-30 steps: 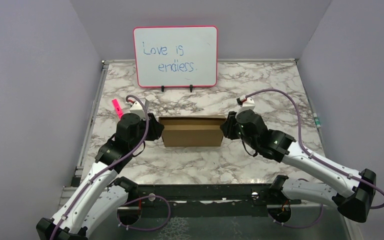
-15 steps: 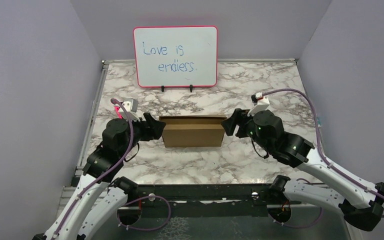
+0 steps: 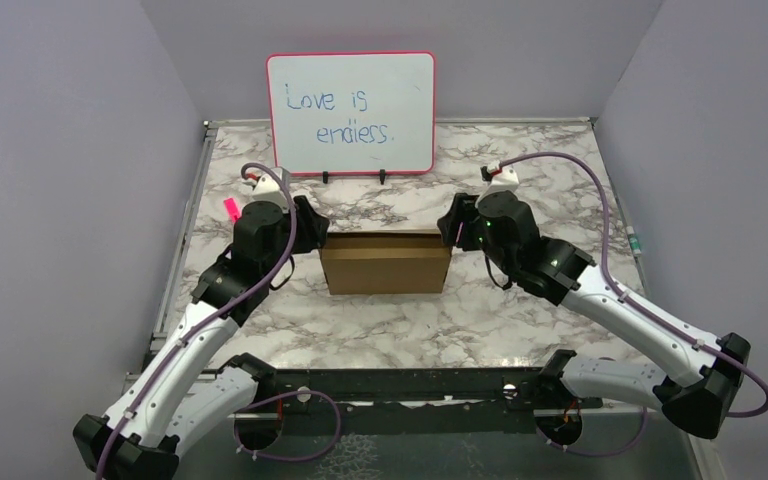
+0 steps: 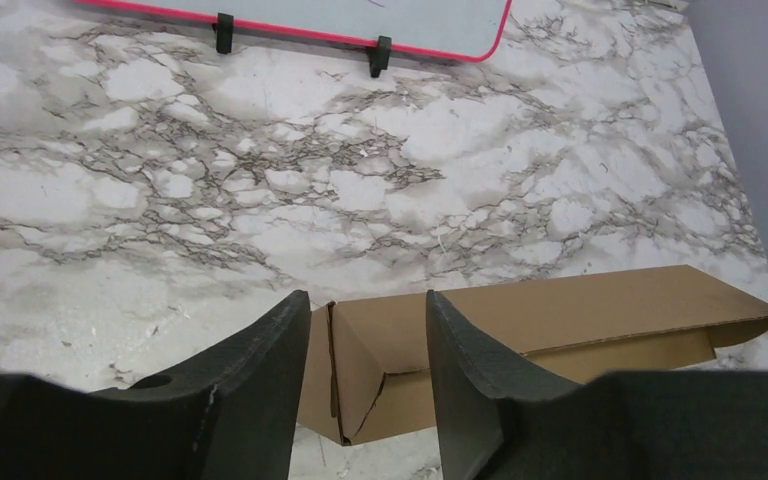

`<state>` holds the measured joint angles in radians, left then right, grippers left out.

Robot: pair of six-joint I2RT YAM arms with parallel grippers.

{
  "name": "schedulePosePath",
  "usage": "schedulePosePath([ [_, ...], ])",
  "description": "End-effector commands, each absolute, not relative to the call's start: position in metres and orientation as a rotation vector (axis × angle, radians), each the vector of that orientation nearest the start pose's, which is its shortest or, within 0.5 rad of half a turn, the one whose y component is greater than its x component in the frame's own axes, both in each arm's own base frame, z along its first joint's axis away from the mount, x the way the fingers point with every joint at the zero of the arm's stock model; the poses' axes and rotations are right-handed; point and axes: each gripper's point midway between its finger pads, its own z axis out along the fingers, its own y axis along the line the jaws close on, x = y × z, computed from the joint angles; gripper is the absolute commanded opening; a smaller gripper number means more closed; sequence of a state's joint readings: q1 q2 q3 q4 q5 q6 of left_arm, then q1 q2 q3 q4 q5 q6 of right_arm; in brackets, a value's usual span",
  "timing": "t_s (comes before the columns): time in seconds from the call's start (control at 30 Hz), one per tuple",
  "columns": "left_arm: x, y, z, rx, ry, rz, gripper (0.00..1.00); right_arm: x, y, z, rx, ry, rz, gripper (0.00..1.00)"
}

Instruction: Fold the paper box

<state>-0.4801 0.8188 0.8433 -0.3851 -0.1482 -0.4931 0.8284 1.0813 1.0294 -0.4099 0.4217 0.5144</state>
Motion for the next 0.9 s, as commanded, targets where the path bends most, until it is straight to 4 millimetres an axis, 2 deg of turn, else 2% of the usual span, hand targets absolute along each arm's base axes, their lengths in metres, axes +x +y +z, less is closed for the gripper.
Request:
schedulePosePath([
  [0.0, 0.284, -0.134, 0.267, -0.123, 1.889, -0.492, 0.43, 0.282, 0.216, 0.255, -0.038, 1.979, 0.418, 0.56],
  [0.17, 0.275, -0.145, 0.241, -0.116, 1.953, -0.564, 0.33, 0.272, 0.226, 0.231, -0.062, 2.048, 0.480, 0.55],
  [0.33, 0.257, -0.157, 0.216, -0.100, 2.018, -0.668, 0.25, 0.261, 0.231, 0.208, -0.070, 2.102, 0.536, 0.54],
  [0.43, 0.247, -0.163, 0.206, -0.101, 2.045, -0.731, 0.23, 0.256, 0.233, 0.200, -0.075, 2.118, 0.562, 0.53],
  [0.53, 0.242, -0.166, 0.205, -0.103, 2.047, -0.771, 0.22, 0.252, 0.236, 0.196, -0.083, 2.133, 0.588, 0.53],
  [0.87, 0.232, -0.142, 0.178, -0.165, 2.060, -0.661, 0.24, 0.245, 0.216, 0.173, -0.033, 2.140, 0.533, 0.52],
])
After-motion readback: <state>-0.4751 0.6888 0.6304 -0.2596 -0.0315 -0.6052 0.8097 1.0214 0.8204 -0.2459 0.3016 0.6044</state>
